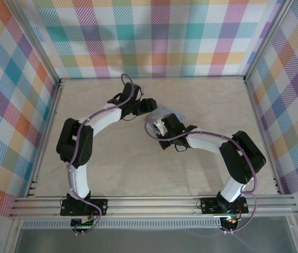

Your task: Unlock a padlock with a key

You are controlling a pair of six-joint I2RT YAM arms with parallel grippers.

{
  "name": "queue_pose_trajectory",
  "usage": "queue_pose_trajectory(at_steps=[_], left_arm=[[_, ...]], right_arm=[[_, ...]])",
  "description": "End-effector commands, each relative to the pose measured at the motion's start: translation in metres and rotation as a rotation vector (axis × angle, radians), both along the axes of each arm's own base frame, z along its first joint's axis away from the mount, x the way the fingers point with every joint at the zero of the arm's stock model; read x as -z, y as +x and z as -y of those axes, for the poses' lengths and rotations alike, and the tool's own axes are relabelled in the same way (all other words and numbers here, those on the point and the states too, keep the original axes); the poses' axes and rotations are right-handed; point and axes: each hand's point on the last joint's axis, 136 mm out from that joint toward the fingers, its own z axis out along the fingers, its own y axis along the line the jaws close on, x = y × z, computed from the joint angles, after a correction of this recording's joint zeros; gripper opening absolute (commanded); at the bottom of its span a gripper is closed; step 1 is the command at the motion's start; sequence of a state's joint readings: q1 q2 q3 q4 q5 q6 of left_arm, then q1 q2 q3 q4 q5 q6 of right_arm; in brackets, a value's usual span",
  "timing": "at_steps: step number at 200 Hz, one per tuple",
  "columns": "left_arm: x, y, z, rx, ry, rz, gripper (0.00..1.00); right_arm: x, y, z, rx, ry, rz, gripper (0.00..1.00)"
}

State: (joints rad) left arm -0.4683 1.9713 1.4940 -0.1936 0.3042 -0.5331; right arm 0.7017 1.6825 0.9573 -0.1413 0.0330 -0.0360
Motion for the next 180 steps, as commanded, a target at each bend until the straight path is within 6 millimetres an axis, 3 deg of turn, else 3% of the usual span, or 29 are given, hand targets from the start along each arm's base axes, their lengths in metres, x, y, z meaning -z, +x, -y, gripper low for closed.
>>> queue_pose_trajectory(at_steps=[1, 26, 46, 81, 114, 180], left_arm=[[0.023, 0.006, 0.002, 0.045, 0.035, -0.055, 0.57], [0.040, -0.002, 0.007, 0.065, 0.017, -0.124, 0.54], [0.036, -0.006, 0.015, 0.072, -0.062, -0.121, 0.51], [0.033, -0.014, 0.011, 0.050, -0.087, -0.121, 0.51], [0.035, -0.017, 0.003, 0.020, -0.078, -0.118, 0.52], [0.007, -0.020, -0.067, -0.150, -0.019, -0.032, 0.62]], right_arm=[[-0.013, 0.006, -0.012, -0.054, 0.013, 0.043, 0.00], [-0.015, 0.009, -0.019, -0.082, 0.032, 0.065, 0.00], [-0.019, 0.016, -0.027, -0.117, 0.042, 0.117, 0.00], [-0.018, 0.029, -0.042, -0.142, 0.054, 0.147, 0.00], [-0.027, 0.023, -0.051, -0.161, 0.117, 0.151, 0.00], [-0.038, -0.011, -0.057, -0.165, 0.188, 0.105, 0.00]])
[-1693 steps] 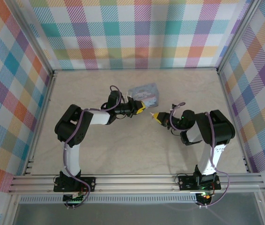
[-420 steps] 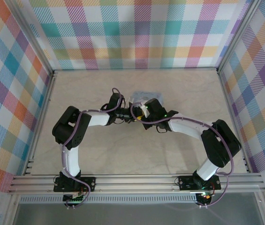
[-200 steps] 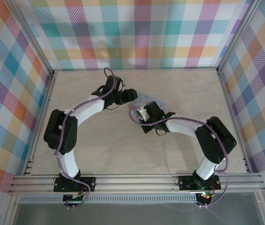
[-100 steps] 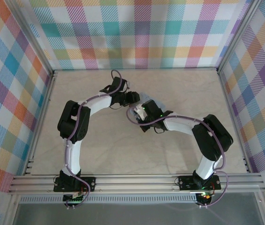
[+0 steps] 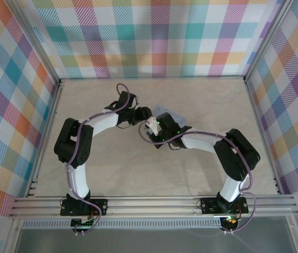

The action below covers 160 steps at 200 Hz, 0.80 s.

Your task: Unlock a padlock with a key

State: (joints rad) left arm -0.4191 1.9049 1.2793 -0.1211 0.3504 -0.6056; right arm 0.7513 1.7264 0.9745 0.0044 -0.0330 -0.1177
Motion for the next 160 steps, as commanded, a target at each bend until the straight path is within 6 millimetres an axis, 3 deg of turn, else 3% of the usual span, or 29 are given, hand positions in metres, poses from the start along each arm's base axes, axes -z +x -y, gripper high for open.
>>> queue_pose_trajectory(at_steps=[1, 52, 77, 115, 144, 154, 160], left_arm=[[-0.034, 0.007, -0.035, -0.088, 0.020, 0.092, 0.62], [-0.044, -0.028, -0.081, -0.194, 0.106, 0.110, 0.65], [-0.044, -0.046, -0.100, -0.238, 0.150, 0.114, 0.71], [-0.038, -0.069, -0.111, -0.245, 0.175, 0.084, 0.72], [-0.034, -0.076, -0.114, -0.253, 0.179, 0.076, 0.72], [-0.034, -0.076, -0.114, -0.252, 0.177, 0.072, 0.73], [-0.033, -0.077, -0.114, -0.251, 0.176, 0.068, 0.73]], right_arm=[[-0.027, -0.012, -0.013, -0.017, 0.104, 0.003, 0.00], [-0.016, -0.046, -0.035, -0.082, 0.131, -0.088, 0.00], [-0.008, -0.059, -0.047, -0.105, 0.157, -0.145, 0.00], [0.014, -0.080, -0.061, -0.134, 0.172, -0.252, 0.00], [0.028, -0.083, -0.061, -0.112, 0.173, -0.290, 0.01], [0.030, -0.082, -0.061, -0.101, 0.163, -0.294, 0.06], [0.030, -0.080, -0.059, -0.088, 0.159, -0.292, 0.14]])
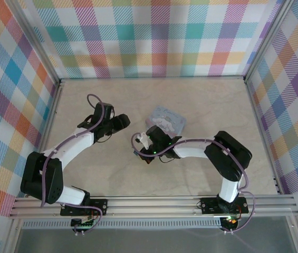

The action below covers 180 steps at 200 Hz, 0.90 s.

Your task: Unlock a padlock with a key

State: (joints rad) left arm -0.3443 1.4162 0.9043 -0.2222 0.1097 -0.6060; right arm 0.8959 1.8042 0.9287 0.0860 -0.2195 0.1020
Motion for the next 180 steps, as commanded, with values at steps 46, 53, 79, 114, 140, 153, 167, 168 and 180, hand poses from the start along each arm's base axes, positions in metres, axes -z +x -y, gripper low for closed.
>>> queue_pose_trajectory(at_steps=[46, 53, 79, 114, 140, 153, 167, 168, 180], left_arm=[[-0.006, -0.005, -0.024, -0.078, 0.093, -0.009, 1.00], [-0.011, -0.003, -0.028, -0.091, 0.118, 0.004, 1.00], [-0.033, 0.008, -0.050, -0.143, 0.222, 0.072, 1.00], [-0.066, 0.032, -0.080, -0.168, 0.440, 0.287, 1.00], [-0.061, 0.035, -0.116, -0.231, 0.573, 0.336, 1.00], [-0.046, 0.035, -0.135, -0.244, 0.603, 0.274, 1.00], [-0.027, 0.032, -0.156, -0.267, 0.669, 0.214, 1.00], [-0.025, 0.031, -0.157, -0.268, 0.674, 0.211, 1.00], [-0.011, 0.028, -0.169, -0.286, 0.691, 0.202, 1.00]], right_arm=[[-0.043, 0.032, 0.030, 0.166, -0.009, 0.060, 0.55], [-0.052, 0.042, 0.043, 0.217, -0.018, 0.084, 0.60], [-0.092, 0.080, 0.102, 0.423, -0.021, 0.174, 1.00], [-0.141, 0.132, 0.211, 0.832, -0.074, 0.427, 1.00], [-0.145, 0.148, 0.276, 0.980, -0.175, 0.617, 1.00], [-0.137, 0.147, 0.310, 1.085, -0.268, 0.675, 1.00], [-0.123, 0.138, 0.338, 1.154, -0.348, 0.662, 1.00], [-0.123, 0.137, 0.339, 1.160, -0.350, 0.661, 1.00], [-0.110, 0.127, 0.357, 1.221, -0.363, 0.629, 1.00]])
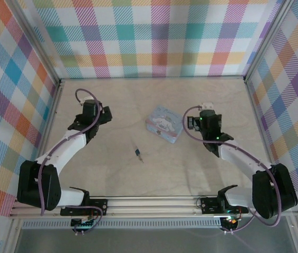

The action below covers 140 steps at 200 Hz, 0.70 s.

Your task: Unlock a padlock with a key

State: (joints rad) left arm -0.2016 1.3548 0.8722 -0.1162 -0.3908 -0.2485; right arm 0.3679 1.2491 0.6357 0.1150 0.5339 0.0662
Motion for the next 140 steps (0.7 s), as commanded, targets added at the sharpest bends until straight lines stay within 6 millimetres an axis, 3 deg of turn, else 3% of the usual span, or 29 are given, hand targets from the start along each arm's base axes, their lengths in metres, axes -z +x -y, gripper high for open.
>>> queue_pose_trajectory(at_steps=[1, 40, 50, 75, 95, 103, 112, 118, 140], left_arm=[[0.025, -0.007, -0.034, -0.058, 0.123, -0.038, 1.00], [0.048, 0.001, -0.033, -0.012, 0.157, 0.078, 1.00], [0.056, 0.003, -0.039, -0.035, 0.168, 0.083, 1.00], [0.067, -0.001, -0.032, 0.022, 0.146, 0.211, 1.00], [0.077, 0.001, -0.015, 0.135, 0.118, 0.208, 1.00], [0.080, 0.002, -0.017, 0.142, 0.104, 0.240, 1.00], [0.084, -0.001, -0.019, 0.140, 0.083, 0.196, 1.00], [0.081, 0.001, -0.020, 0.138, 0.090, 0.224, 1.00], [0.083, -0.001, -0.018, 0.132, 0.107, 0.208, 1.00]], right_arm=[[-0.003, -0.008, 0.047, 0.187, -0.067, 0.059, 1.00], [0.029, -0.011, 0.064, 0.187, -0.076, 0.123, 1.00], [0.028, -0.006, 0.062, 0.168, -0.083, 0.142, 1.00], [0.016, 0.010, 0.054, 0.054, 0.009, 0.276, 1.00], [0.044, 0.018, 0.042, -0.083, 0.133, 0.265, 1.00], [0.037, 0.026, 0.042, -0.078, 0.112, 0.320, 1.00], [0.050, 0.027, 0.047, -0.047, 0.147, 0.187, 1.00], [0.051, 0.033, 0.052, -0.037, 0.164, 0.196, 1.00], [0.049, 0.030, 0.049, -0.049, 0.147, 0.215, 1.00]])
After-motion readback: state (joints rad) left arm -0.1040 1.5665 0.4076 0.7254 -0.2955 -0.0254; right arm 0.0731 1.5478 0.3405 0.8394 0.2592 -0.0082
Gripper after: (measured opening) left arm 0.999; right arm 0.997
